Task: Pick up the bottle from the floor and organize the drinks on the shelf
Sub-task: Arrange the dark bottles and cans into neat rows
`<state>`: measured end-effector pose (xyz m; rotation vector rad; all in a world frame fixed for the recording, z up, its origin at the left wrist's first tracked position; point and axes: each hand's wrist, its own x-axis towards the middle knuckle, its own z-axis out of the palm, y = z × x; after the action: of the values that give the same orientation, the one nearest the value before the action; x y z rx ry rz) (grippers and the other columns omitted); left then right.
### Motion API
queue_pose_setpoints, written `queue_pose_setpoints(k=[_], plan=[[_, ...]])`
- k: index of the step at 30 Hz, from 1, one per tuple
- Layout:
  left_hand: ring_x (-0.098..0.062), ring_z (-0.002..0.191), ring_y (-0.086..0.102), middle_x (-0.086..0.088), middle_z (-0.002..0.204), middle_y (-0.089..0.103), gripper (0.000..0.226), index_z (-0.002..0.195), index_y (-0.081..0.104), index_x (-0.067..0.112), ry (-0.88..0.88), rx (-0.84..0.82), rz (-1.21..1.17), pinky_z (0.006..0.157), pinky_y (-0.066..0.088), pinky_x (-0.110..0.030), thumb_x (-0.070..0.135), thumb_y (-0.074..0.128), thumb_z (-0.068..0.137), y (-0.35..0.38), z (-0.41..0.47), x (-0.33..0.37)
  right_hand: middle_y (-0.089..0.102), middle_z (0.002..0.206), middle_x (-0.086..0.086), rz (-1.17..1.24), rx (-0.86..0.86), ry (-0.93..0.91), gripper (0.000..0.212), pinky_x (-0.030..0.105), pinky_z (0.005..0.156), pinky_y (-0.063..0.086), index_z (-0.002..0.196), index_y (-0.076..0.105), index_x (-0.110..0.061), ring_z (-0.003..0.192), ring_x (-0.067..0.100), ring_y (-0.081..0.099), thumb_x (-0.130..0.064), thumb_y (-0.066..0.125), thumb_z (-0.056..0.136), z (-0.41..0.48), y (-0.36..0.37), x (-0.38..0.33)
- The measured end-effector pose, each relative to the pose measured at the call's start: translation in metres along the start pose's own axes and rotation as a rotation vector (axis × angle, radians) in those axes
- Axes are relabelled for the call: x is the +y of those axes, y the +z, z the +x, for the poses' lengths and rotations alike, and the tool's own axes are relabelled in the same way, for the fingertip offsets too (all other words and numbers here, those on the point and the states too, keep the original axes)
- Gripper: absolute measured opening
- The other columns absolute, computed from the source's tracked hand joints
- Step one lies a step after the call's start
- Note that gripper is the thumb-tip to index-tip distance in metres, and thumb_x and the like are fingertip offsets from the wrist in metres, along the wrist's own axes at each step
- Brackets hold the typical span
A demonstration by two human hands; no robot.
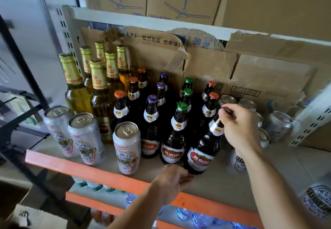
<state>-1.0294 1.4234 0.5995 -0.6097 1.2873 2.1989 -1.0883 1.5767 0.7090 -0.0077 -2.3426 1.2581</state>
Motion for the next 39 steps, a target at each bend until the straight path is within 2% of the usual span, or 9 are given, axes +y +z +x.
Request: queue_pose_setpoints(k=[3, 6, 14, 17, 20, 25, 30, 34, 39], plan=[[-0.028, 0.081, 0.062, -0.021, 0.086, 0.065, 0.021, 0.090, 0.061, -0.005, 0.024, 0.024, -0.035, 0.084, 0.052, -0.038, -0.008, 0.040, 0.089, 0.000, 0.003, 0.001, 0.070, 0.086, -0.006, -0.042, -0.026, -0.029, 0.020, 0.030, 0.067, 0.049, 0.106, 0.070, -0.019, 0.079, 0.012, 0.064, -0.027, 0.062, 0.089, 0.001, 0.004, -0.004], [-0.029, 0.083, 0.064, -0.021, 0.085, 0.068, 0.019, 0.090, 0.063, -0.003, 0.018, 0.039, 0.032, 0.080, 0.055, -0.035, -0.003, 0.044, 0.089, -0.001, 0.003, 0.000, 0.070, 0.092, -0.005, -0.064, -0.025, -0.047, 0.024, 0.034, 0.076, 0.052, 0.110, 0.069, -0.018, 0.087, 0.015, 0.065, -0.028, 0.064, 0.089, 0.001, 0.008, -0.007], [-0.029, 0.085, 0.065, -0.020, 0.083, 0.070, 0.021, 0.087, 0.064, -0.006, 0.032, 0.021, -0.058, 0.077, 0.058, -0.036, -0.009, 0.043, 0.087, 0.001, 0.008, -0.001, 0.070, 0.075, -0.002, -0.033, -0.060, -0.137, 0.012, 0.009, 0.058, 0.042, 0.096, 0.069, -0.016, 0.065, 0.001, 0.063, -0.020, 0.067, 0.085, -0.008, 0.013, -0.016], [-0.026, 0.079, 0.064, -0.017, 0.080, 0.069, 0.024, 0.083, 0.064, -0.005, 0.065, 0.006, -0.085, 0.084, 0.055, -0.039, -0.012, 0.041, 0.085, 0.005, 0.007, 0.000, 0.072, 0.083, -0.002, -0.013, -0.069, -0.126, 0.019, 0.033, 0.071, 0.053, 0.102, 0.070, -0.016, 0.078, 0.015, 0.068, -0.023, 0.069, 0.084, -0.011, 0.013, -0.016], [-0.026, 0.073, 0.063, -0.015, 0.067, 0.066, 0.029, 0.068, 0.061, 0.000, 0.062, 0.000, -0.098, 0.085, 0.053, -0.041, -0.014, 0.042, 0.084, 0.004, 0.005, 0.000, 0.070, 0.085, -0.009, -0.014, -0.072, -0.125, 0.023, 0.036, 0.074, 0.054, 0.107, 0.068, -0.019, 0.082, 0.014, 0.068, -0.026, 0.070, 0.085, -0.014, 0.012, -0.015], [-0.029, 0.083, 0.064, -0.016, 0.074, 0.067, 0.024, 0.074, 0.060, 0.006, 0.034, -0.021, -0.042, 0.072, 0.058, -0.030, -0.010, 0.048, 0.086, -0.004, -0.004, 0.003, 0.067, 0.093, -0.014, -0.026, -0.048, -0.115, 0.037, 0.020, 0.076, 0.047, 0.119, 0.064, -0.021, 0.087, 0.008, 0.065, -0.032, 0.069, 0.084, -0.021, 0.012, -0.012], [-0.028, 0.095, 0.068, -0.020, 0.094, 0.071, 0.016, 0.095, 0.066, 0.003, 0.045, -0.014, -0.018, 0.080, 0.057, -0.028, 0.000, 0.051, 0.089, -0.021, -0.017, 0.010, 0.062, 0.114, -0.001, 0.089, 0.151, -0.155, 0.043, 0.043, 0.093, 0.053, 0.127, 0.057, -0.012, 0.110, 0.018, 0.061, -0.016, 0.069, 0.086, -0.036, 0.017, -0.024], [-0.028, 0.097, 0.068, -0.022, 0.102, 0.071, 0.020, 0.101, 0.065, 0.001, 0.063, -0.025, -0.039, 0.078, 0.057, -0.029, 0.002, 0.048, 0.091, -0.042, -0.030, 0.015, 0.065, 0.107, 0.002, 0.162, 0.214, -0.298, 0.031, 0.018, 0.085, 0.053, 0.116, 0.060, -0.012, 0.101, 0.010, 0.062, -0.019, 0.060, 0.086, -0.051, 0.023, -0.046], [-0.027, 0.095, 0.070, -0.021, 0.101, 0.072, 0.027, 0.106, 0.065, 0.000, 0.101, -0.028, -0.038, 0.076, 0.057, -0.029, 0.004, 0.042, 0.092, -0.067, -0.048, 0.018, 0.068, 0.095, -0.005, 0.278, -0.055, -0.202, 0.019, 0.009, 0.070, 0.051, 0.102, 0.065, -0.017, 0.089, 0.002, 0.065, -0.006, 0.065, 0.086, -0.074, 0.049, -0.066]])
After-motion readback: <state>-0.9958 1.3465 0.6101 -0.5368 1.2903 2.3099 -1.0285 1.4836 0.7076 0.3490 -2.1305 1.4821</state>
